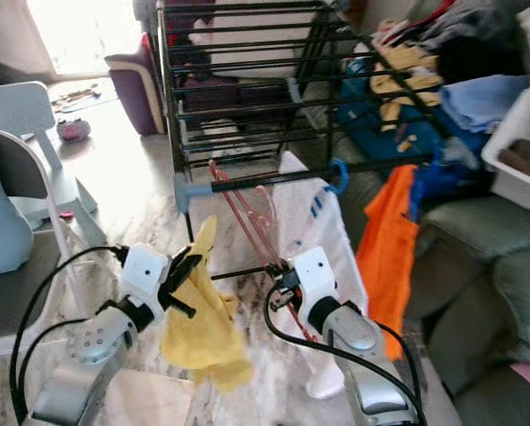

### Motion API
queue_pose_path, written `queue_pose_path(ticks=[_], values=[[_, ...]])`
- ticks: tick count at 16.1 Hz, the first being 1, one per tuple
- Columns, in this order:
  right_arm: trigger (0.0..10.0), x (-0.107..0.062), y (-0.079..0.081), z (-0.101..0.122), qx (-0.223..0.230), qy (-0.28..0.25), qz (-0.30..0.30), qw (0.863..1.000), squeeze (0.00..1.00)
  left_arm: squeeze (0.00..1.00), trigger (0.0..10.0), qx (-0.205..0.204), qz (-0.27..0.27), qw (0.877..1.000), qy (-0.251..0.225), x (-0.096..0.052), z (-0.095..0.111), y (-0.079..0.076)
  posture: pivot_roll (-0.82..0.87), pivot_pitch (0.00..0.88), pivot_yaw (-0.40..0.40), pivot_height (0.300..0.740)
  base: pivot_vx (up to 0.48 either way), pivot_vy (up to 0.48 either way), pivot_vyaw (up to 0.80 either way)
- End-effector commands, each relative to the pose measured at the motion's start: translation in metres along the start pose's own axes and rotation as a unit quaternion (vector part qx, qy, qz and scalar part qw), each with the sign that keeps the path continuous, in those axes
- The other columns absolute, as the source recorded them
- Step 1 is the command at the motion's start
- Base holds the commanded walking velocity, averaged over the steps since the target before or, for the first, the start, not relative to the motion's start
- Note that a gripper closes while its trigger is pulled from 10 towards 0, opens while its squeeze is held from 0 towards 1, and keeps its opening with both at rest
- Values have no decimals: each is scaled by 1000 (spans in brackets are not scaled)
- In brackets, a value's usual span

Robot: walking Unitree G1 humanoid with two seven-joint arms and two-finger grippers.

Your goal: Hang hanger

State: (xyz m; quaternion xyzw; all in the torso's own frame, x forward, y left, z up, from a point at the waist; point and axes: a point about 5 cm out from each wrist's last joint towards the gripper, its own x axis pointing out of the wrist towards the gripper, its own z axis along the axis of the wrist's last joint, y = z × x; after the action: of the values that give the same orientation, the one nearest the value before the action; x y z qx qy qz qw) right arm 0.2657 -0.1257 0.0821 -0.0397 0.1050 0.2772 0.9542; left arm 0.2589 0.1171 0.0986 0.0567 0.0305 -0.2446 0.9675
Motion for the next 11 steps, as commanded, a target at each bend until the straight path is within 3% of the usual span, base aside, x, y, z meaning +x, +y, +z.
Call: queue_pose_path(ticks=[1,11], values=[[10000,3,-3,9,-10,-15,-1,1000,0,0,10000,6,1,1000,-17,2,6,-1,-114,0,0,740,-259,0,0],[10000,6,-3,9,-13,-9,3,1000,0,0,10000,2,6,1000,-19,3,6,-2,-113,0,-9,740,-276,0,0]])
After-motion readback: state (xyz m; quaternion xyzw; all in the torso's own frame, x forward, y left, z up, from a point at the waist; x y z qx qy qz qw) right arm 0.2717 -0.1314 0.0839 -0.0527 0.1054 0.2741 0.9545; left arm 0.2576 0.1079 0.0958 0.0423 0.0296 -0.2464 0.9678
